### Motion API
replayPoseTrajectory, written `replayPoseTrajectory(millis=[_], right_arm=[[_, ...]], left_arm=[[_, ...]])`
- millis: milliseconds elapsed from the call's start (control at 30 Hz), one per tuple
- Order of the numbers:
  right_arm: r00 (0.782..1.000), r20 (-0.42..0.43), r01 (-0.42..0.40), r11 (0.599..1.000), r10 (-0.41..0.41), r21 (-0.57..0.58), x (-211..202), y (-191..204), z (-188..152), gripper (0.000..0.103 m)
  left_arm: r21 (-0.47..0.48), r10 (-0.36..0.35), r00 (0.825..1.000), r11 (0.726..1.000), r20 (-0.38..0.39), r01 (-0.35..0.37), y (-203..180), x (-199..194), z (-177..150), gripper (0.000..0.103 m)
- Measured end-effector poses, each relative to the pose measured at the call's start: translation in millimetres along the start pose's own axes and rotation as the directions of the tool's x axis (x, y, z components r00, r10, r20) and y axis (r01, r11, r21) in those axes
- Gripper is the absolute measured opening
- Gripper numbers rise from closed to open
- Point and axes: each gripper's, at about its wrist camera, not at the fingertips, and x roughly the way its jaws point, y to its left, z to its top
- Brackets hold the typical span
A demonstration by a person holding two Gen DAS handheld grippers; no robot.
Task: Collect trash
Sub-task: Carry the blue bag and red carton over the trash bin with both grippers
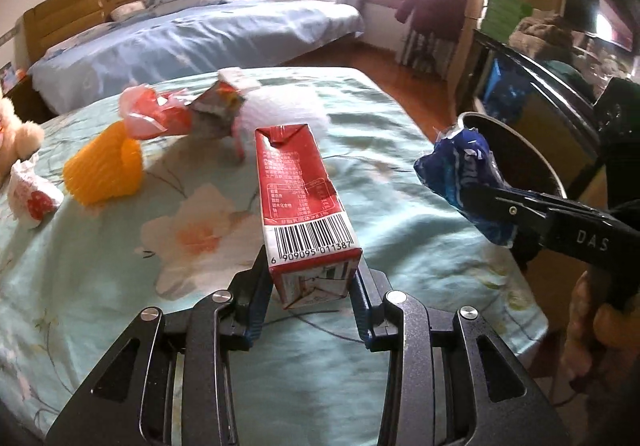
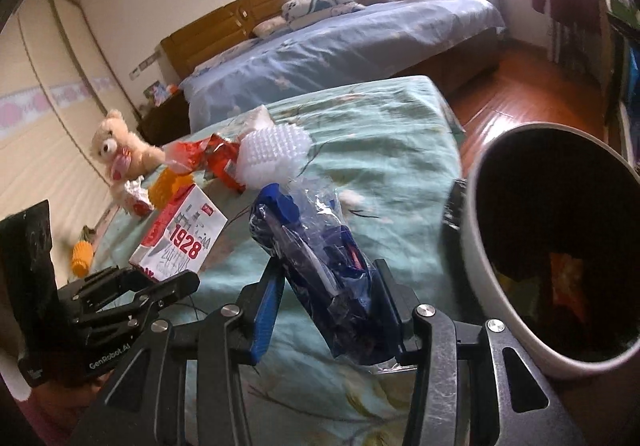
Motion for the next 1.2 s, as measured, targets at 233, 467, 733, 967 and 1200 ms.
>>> replayPoseTrajectory(millis=[233,467,733,967,1200], right_arm=[[0.999,0.036,0.019,0.998,-0.021,0.057,-21,-16,-5,0.045],[0.996,0.073,0.047,0.994,-0.054,0.094,-43,-32,-8,0.045],[0.988,0.107,0.101,0.987,-0.115,0.128,-61,-52,-11,0.045],[0.977,0.134,0.147,0.977,-0.168,0.154,-75,-68,-13,0.045],[0.965,0.154,0.183,0.966,-0.211,0.182,-84,-82,-11,0.045]], left_arm=[[0.054,-0.049,0.999,0.997,0.002,0.048,-27,-3,2,0.034],[0.108,-0.091,0.996,0.990,-0.003,0.091,-53,-1,6,0.034],[0.153,-0.130,0.991,0.980,-0.006,0.130,-82,4,15,0.034],[0.190,-0.161,0.987,0.969,-0.010,0.160,-105,8,23,0.034],[0.212,-0.179,0.984,0.961,-0.015,0.179,-122,15,32,0.034]])
